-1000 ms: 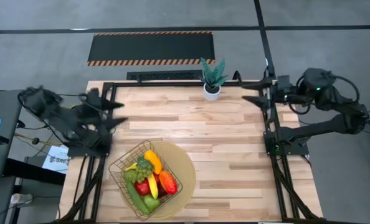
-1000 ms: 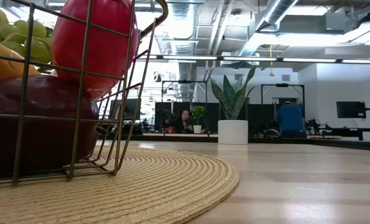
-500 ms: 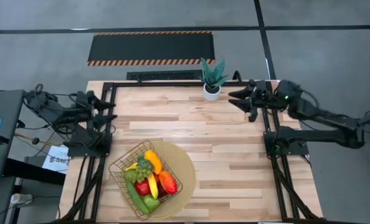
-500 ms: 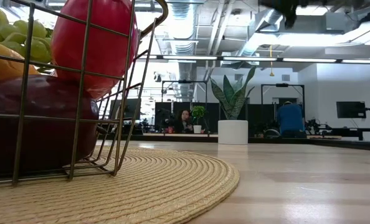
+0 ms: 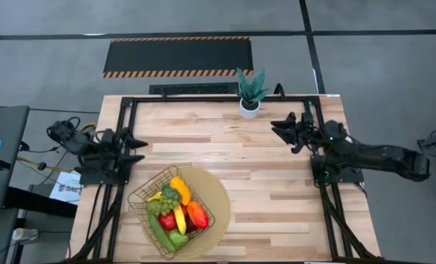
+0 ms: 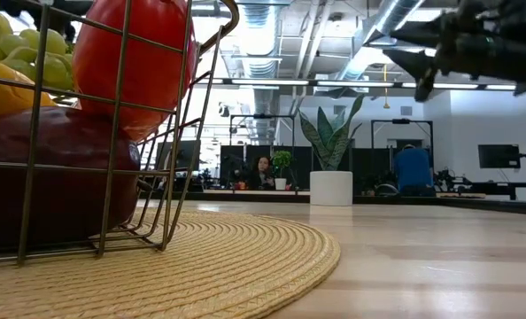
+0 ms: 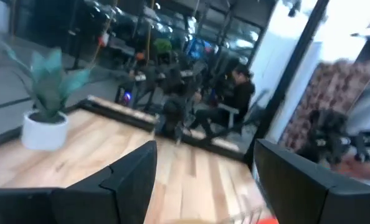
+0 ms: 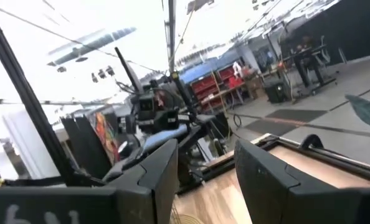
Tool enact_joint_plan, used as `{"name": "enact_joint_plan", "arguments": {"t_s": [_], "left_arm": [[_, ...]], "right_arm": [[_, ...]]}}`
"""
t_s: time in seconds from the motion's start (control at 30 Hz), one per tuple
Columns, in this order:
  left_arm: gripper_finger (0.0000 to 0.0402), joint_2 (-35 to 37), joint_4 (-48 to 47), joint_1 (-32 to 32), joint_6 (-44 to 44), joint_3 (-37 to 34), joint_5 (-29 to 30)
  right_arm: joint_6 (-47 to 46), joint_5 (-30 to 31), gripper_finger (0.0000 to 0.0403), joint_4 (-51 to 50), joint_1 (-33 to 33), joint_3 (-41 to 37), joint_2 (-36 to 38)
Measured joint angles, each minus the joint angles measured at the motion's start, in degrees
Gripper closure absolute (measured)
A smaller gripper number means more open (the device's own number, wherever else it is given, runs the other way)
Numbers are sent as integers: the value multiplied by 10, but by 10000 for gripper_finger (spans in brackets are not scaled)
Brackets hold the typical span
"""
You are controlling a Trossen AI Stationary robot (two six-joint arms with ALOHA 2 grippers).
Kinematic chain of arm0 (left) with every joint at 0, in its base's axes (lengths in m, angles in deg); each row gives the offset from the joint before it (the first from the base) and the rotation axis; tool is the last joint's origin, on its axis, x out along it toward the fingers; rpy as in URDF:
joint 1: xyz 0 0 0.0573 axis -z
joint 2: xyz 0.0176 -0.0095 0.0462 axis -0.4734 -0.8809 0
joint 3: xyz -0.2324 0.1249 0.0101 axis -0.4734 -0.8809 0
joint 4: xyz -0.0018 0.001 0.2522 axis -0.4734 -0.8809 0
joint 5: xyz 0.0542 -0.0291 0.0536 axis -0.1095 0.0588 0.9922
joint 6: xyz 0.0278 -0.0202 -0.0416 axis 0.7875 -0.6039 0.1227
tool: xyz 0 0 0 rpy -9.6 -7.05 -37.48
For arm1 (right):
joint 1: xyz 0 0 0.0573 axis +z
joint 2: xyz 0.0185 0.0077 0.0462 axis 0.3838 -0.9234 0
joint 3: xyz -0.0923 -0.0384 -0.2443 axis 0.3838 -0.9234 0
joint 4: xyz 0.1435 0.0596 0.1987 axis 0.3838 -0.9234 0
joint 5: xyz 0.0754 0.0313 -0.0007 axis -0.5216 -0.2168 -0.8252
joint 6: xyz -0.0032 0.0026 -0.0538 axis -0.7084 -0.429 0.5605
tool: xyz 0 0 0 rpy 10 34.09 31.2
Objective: Build produce basket
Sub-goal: Return to Home position
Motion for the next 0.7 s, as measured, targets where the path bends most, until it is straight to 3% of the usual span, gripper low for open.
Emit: {"name": "enact_joint_plan", "arguments": {"t_s": [0.17,0.4,0.7], "left_arm": [[147,2,2,0,-3,-25,-34],[147,2,5,0,-5,-62,-59],[147,2,126,0,-2,-168,-99]], "right_arm": [[-4,0,224,59,-11,-75,14],[57,0,224,20,3,-76,16],[79,0,226,-18,14,-76,16]]}}
